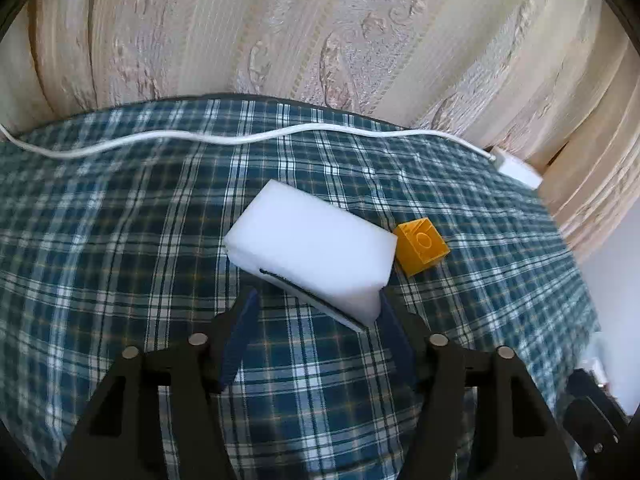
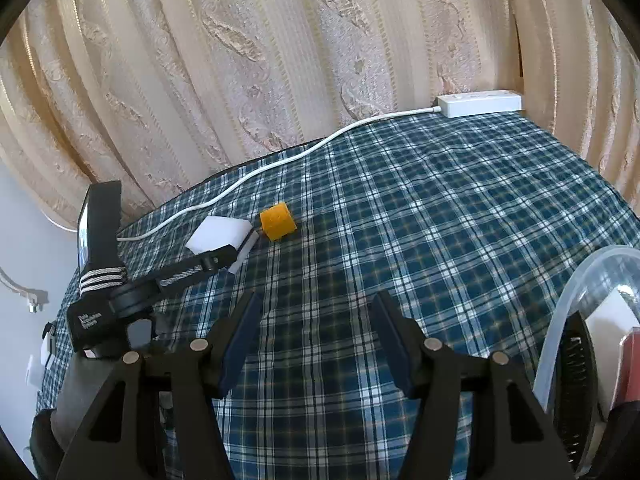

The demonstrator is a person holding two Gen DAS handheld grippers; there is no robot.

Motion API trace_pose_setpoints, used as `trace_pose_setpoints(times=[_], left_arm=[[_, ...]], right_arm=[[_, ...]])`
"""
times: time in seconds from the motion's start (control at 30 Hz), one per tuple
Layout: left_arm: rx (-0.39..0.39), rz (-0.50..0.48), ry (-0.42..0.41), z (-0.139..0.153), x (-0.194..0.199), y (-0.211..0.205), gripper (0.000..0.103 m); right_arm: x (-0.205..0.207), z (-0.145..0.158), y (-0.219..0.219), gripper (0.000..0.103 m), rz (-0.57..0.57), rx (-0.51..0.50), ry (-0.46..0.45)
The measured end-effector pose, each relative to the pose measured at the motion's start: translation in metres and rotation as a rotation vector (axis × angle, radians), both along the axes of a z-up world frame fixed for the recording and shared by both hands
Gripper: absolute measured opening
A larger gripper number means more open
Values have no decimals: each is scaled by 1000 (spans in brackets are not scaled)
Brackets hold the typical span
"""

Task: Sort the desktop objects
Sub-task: 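Withdraw both grippers and move the left toward the white sponge, then close the left gripper around the white sponge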

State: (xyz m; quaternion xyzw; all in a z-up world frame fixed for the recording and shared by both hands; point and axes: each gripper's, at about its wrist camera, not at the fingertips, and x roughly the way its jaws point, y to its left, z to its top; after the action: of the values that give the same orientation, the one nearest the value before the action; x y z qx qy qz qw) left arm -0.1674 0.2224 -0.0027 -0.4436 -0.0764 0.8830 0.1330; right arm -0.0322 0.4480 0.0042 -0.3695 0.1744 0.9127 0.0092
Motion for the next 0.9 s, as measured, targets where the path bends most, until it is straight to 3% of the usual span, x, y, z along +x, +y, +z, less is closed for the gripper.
trace_pose_setpoints(times=[0.23, 0.5, 0.73, 0.9], left_arm=[[-32, 56, 2, 4, 0, -29, 70], [4, 159, 41, 26, 9, -61, 70], [76, 132, 36, 29, 9, -45, 70], [36, 163, 31, 25, -3, -28, 71]], right_arm=[[0, 0, -3, 63, 21, -9, -3], [-1, -1, -4, 63, 37, -25, 1], [-1, -1, 0, 63, 38, -32, 0], [-2, -6, 2, 64, 41, -43, -7]])
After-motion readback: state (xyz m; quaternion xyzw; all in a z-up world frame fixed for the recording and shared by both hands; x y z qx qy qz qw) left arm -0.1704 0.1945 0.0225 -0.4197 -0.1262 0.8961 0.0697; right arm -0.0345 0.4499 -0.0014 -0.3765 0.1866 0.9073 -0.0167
